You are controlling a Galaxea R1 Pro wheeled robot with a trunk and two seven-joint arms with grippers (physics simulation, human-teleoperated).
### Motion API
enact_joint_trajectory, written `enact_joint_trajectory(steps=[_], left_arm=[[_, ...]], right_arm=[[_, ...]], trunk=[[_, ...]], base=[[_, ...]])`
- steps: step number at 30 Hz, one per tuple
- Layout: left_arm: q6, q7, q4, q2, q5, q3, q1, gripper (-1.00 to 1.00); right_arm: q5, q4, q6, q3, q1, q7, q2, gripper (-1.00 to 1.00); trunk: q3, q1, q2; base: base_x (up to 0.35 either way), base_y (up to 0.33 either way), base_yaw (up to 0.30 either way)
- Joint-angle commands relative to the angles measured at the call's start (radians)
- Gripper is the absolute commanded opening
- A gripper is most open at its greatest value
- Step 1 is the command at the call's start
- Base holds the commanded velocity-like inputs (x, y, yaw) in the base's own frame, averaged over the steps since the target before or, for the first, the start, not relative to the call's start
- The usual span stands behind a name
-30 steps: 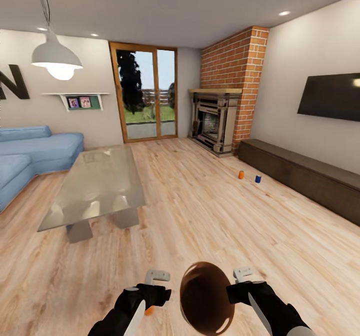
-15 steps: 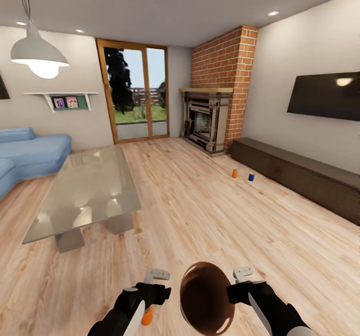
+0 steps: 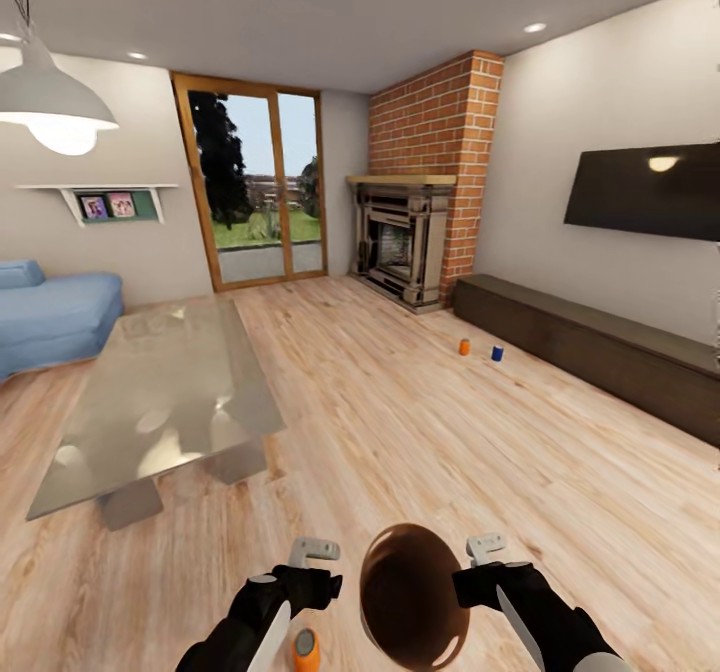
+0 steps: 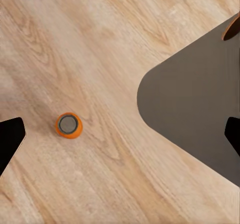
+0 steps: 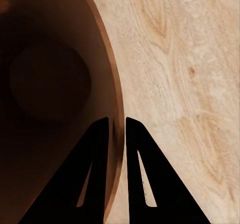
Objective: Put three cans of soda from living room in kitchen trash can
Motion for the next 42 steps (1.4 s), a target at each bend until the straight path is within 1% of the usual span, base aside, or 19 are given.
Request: enact_joint_trajectory(steps=[1,10,19,24,32,42], left_arm=[[0.000,0.000,0.000,0.000,0.000,0.000,0.000,1.00],[-0.001,0.003,0.000,0.000,-0.001,0.000,0.000,1.00],[-0.001,0.003,0.000,0.000,-0.001,0.000,0.000,1.00],[-0.001,0.004,0.000,-0.001,0.000,0.000,0.000,1.00],[-0.002,0.004,-0.002,-0.002,0.000,0.000,0.000,1.00],[-0.002,0.004,0.000,-0.001,0.000,0.000,0.000,1.00]], right_arm=[[-0.012,-0.001,0.001,-0.002,-0.001,0.006,0.000,-1.00],[-0.012,-0.001,0.001,-0.002,0.000,0.006,0.000,-1.00],[-0.012,-0.001,0.001,-0.002,0.000,0.006,0.000,-1.00],[-0.012,-0.001,0.001,-0.002,0.000,0.006,0.000,-1.00],[-0.012,-0.001,0.001,-0.002,0.000,0.006,0.000,-1.00],[-0.012,-0.001,0.001,-0.002,0.000,0.006,0.000,-1.00]], trunk=[[0.000,0.000,0.000],[0.000,0.000,0.000],[0.000,0.000,0.000],[0.000,0.000,0.000],[0.000,0.000,0.000],[0.000,0.000,0.000]], base=[[0.164,0.222,-0.139],[0.224,0.166,-0.160],[0.220,0.026,-0.249],[0.085,0.002,-0.225],[0.026,0.012,-0.049],[0.082,0.128,-0.003]])
